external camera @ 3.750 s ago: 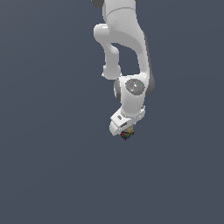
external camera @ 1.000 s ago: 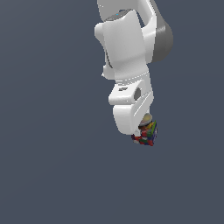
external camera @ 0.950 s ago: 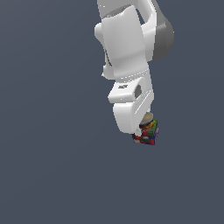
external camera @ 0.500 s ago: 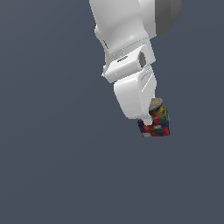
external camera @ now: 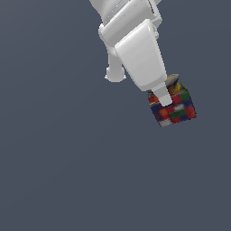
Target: Pick up the object and move it to a goal position.
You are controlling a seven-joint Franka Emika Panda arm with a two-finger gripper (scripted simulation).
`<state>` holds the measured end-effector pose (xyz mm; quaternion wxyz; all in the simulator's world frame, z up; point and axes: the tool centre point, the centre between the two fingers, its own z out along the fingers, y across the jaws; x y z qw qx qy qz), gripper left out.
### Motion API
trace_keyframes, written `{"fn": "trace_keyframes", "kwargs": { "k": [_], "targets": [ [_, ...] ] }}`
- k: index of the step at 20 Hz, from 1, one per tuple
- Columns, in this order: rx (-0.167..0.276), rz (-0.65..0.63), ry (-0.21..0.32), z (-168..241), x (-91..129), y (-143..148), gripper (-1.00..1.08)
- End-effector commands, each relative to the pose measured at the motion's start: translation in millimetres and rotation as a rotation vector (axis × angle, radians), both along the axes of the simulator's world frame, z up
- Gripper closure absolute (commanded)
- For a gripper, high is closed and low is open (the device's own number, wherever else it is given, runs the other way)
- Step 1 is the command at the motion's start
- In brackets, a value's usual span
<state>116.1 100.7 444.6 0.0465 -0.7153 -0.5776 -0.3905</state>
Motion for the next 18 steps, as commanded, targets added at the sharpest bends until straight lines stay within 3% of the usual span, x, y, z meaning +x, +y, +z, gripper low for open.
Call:
{"fn": "trace_keyframes", "kwargs": {
  "k": [1,9,18],
  "targets": [
    [0.012,0.026,-0.029,16,-1,0,1.08],
    [0.037,0.074,-0.076,44,-4,-3,1.08],
    [0.039,0.077,-0.077,46,-5,-4,1.08]
  ]
}}
